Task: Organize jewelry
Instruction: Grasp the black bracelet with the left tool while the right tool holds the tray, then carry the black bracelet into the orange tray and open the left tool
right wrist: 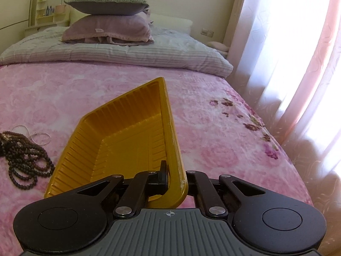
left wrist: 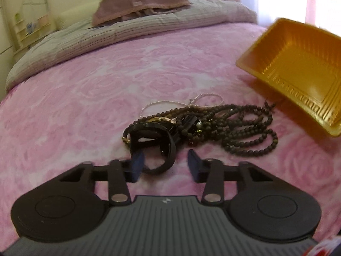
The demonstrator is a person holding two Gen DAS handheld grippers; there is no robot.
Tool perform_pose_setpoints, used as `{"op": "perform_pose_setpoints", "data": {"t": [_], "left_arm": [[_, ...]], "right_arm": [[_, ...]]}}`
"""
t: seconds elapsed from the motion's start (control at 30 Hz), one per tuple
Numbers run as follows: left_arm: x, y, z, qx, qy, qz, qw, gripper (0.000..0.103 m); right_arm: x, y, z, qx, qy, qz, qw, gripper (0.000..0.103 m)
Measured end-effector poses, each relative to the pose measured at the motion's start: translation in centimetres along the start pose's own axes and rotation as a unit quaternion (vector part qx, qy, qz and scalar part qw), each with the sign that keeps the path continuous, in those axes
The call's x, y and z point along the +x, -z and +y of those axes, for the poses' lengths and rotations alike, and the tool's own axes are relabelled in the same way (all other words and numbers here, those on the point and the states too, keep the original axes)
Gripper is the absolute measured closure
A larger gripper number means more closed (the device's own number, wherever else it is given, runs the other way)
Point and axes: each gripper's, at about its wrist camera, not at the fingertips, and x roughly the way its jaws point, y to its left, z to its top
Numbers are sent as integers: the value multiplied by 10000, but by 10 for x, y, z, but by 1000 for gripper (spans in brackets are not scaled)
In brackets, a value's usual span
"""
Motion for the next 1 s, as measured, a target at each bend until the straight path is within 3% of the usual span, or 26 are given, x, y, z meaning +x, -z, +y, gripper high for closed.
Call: {"op": "perform_pose_setpoints", "data": {"t": [0.07, 0.1, 0.17, 0.27, 0.7, 0.87, 1.0], "left_arm": [[6, -1, -1, 159, 0, 36, 9999, 79], [8, -2, -2, 228, 5, 46, 9997, 89], [11, -2, -6, 390, 33, 59, 9992, 94], [7, -2, -11, 571, -19, 65, 9983, 97], [-31, -24, -5, 404, 350, -210, 9983, 101], [-44, -46, -29, 516, 708, -427, 9952, 101], [-40, -64, -65, 555, 1254, -519, 9892, 101]], "right_arm": [[-1, -2, 1, -20, 28, 9, 10000, 98], [-1, -2, 2, -28, 41, 11, 10000, 98], [-1, -2, 3, -50, 59, 9, 10000, 98], [-2, -2, 4, -93, 80, 2, 9999, 98], [-6, 3, 4, -103, 53, -74, 9999, 98], [-7, 4, 4, -110, 38, -90, 9999, 98], [-7, 4, 4, -128, 20, -100, 9999, 98]]}}
